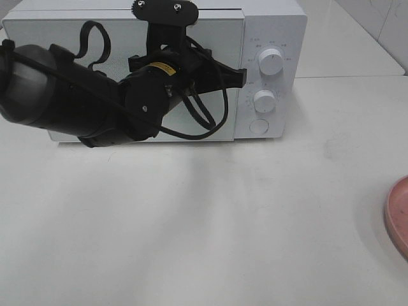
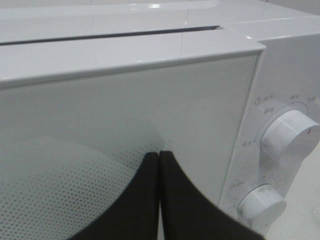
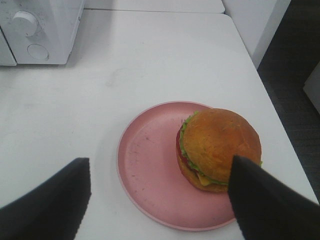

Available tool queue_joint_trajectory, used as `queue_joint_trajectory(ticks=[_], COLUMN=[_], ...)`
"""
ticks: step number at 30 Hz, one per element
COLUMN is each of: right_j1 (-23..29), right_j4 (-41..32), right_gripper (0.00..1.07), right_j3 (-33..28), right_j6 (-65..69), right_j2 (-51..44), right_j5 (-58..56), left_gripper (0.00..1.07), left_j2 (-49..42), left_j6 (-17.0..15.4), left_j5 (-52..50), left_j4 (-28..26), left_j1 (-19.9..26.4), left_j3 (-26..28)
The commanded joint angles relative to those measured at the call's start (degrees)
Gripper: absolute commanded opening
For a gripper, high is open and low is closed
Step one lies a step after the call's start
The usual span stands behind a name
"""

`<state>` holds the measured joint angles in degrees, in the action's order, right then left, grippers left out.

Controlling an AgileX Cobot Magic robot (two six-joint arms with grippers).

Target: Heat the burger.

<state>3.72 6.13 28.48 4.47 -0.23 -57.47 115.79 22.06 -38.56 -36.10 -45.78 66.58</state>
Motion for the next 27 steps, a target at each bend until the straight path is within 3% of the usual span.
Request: queue_joint_trajectory(ticks=[1,11,15,19,20,22,25,26,27], right_j1=[-0.3,-0.3,-0.3,-0.3,-0.3,-0.3,-0.3,-0.3,-0.3], right_j4=[0.5,0.5,0.5,0.5,0.5,0.5,0.5,0.5,0.5], right_gripper=[0.76,0.76,0.76,0.76,0.76,0.76,0.76,0.76,0.76], right_j3=[0.0,0.0,0.0,0.0,0.0,0.0,0.0,0.0,0.0], right_j6=[-0.6,-0.6,-0.6,-0.6,-0.6,-0.6,-0.6,-0.6,-0.6], right_j2=[-1.5,-1.5,-1.5,-1.5,-1.5,-1.5,-1.5,-1.5,-1.5], right_j5=[0.3,0.3,0.3,0.3,0.3,0.3,0.3,0.3,0.3], left_gripper=[0.0,0.0,0.0,0.01,0.01,0.1,0.19,0.25,0.38], left_j2=[0.9,-1.0,-4.4,-8.1,-8.1,-10.0,-10.9,-11.5,-12.3], left_j6=[0.3,2.4,2.5,2.5,2.5,2.1,1.2,0.6,-0.2], left_j5=[-2.8,3.6,15.4,35.0,35.0,44.7,49.3,51.2,55.1], left_j4=[-0.6,-0.1,-0.1,-0.1,-0.1,-0.1,0.0,0.1,0.7], left_j1=[2.5,1.8,1.6,1.8,1.8,1.8,1.8,1.8,2.3], left_j3=[1.8,0.4,-1.4,-2.1,-2.1,-2.1,-2.1,-2.1,-2.1])
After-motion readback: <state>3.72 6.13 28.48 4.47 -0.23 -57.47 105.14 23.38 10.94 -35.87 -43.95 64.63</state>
